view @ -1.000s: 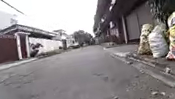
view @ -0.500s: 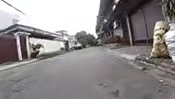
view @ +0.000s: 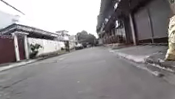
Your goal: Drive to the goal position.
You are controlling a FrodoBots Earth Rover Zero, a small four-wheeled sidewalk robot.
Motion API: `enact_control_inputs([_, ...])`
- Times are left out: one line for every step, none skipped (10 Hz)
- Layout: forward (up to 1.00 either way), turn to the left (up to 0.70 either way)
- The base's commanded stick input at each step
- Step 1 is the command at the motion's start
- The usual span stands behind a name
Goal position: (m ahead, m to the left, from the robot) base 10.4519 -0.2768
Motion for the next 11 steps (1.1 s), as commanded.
enact_control_inputs([1.0, -0.15])
enact_control_inputs([1.0, 0.0])
enact_control_inputs([1.0, 0.01])
enact_control_inputs([1.0, 0.07])
enact_control_inputs([1.0, 0.0])
enact_control_inputs([1.0, 0.02])
enact_control_inputs([1.0, 0.05])
enact_control_inputs([1.0, 0.01])
enact_control_inputs([1.0, 0.0])
enact_control_inputs([1.0, 0.0])
enact_control_inputs([1.0, 0.0])
